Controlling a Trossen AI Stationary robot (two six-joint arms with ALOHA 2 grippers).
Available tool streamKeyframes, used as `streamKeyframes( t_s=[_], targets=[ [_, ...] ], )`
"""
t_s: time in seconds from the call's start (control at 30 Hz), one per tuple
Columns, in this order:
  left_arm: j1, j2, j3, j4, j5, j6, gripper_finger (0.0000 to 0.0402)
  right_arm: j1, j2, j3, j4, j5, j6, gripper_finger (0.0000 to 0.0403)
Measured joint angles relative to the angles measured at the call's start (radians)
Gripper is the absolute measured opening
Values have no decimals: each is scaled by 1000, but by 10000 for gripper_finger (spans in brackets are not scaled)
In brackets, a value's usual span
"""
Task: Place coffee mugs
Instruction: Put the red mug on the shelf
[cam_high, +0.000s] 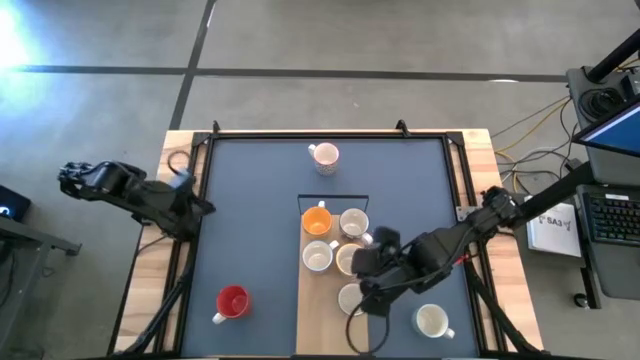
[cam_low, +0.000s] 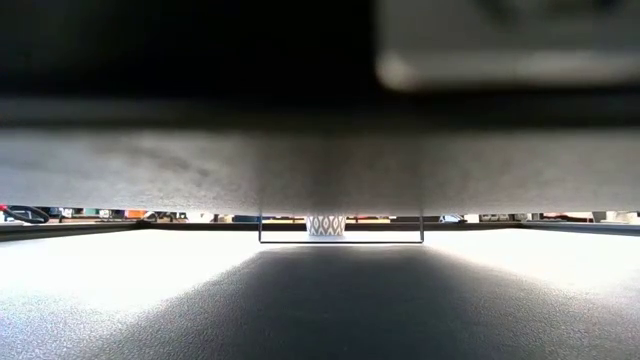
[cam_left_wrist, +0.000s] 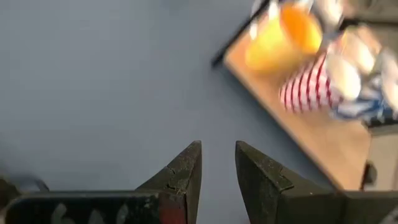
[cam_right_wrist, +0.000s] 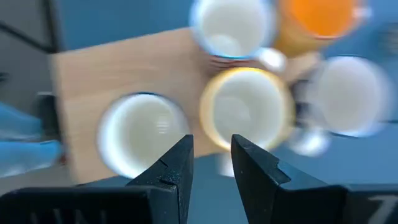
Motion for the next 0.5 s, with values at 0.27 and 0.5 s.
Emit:
streamKeyframes(
  t_s=[0.27, 0.5],
  targets=[
    [-32, 128, -134, 131, 235, -66, 80, -4, -78, -51, -184, 231, 39, 94],
    [-108, 216, -125, 252, 219, -106, 80, -47, -290, -339, -159, 292, 78, 84]
  ],
)
